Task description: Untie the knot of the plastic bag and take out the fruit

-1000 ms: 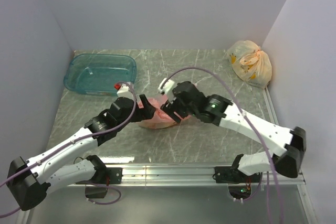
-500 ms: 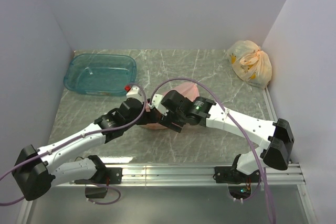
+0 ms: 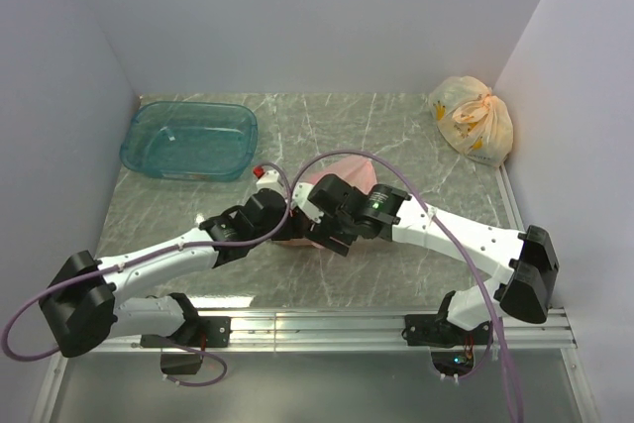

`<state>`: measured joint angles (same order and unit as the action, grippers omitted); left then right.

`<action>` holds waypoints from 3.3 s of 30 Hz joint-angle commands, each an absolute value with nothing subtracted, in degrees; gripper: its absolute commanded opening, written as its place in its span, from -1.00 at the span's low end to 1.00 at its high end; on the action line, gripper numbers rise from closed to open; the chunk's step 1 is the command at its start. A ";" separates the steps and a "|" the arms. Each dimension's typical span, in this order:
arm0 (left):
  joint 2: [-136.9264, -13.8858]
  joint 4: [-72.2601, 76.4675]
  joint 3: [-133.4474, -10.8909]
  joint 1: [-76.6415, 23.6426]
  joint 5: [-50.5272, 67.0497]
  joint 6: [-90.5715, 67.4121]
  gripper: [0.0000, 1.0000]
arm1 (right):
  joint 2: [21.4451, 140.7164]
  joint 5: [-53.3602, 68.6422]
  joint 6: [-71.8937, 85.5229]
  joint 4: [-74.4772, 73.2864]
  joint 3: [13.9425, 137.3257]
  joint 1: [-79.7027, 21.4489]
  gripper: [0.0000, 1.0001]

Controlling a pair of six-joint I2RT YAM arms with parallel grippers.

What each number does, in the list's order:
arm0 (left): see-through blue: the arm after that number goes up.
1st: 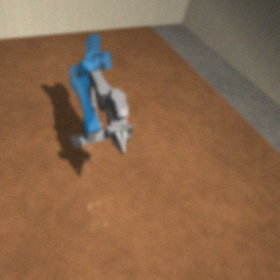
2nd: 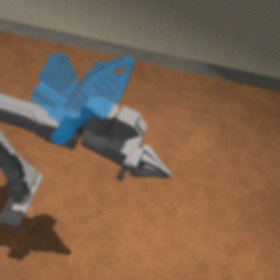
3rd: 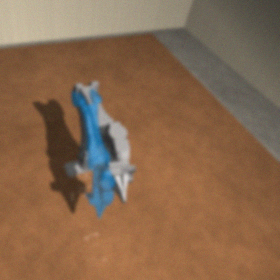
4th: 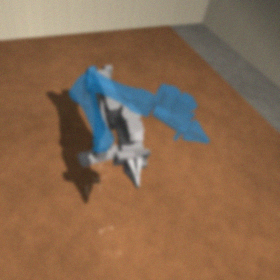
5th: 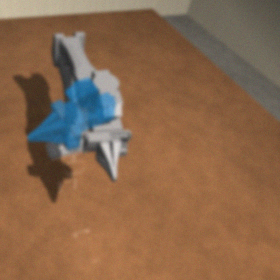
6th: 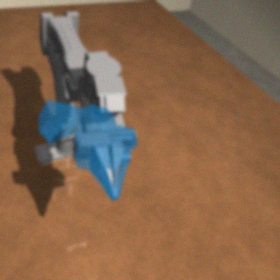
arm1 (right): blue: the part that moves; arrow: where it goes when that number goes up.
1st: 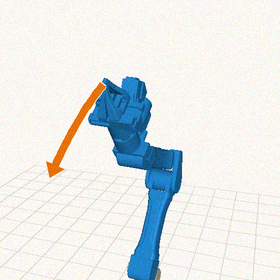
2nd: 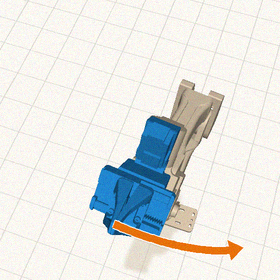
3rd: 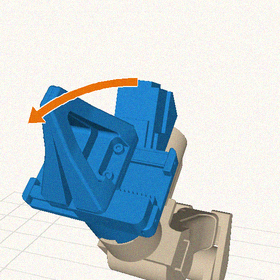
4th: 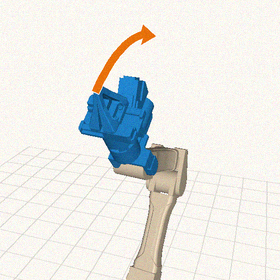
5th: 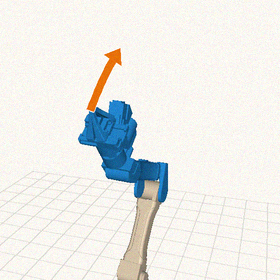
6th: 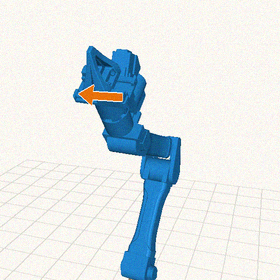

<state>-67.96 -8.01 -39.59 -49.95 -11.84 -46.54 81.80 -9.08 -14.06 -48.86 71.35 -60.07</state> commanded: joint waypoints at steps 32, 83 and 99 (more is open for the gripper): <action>-58.90 6.49 -29.10 -49.92 -42.38 -47.20 -0.99 | 49.14 -16.79 28.38 -11.08 46.94 -37.71 -1.00; -86.41 -4.92 -54.95 -51.42 -27.45 -37.78 -0.72 | 45.00 -13.96 22.94 -3.51 36.12 -38.58 -1.00; -75.42 -18.36 -37.18 -41.75 -41.84 -60.11 -0.60 | 42.19 -34.98 31.20 -14.85 37.09 -33.05 -1.00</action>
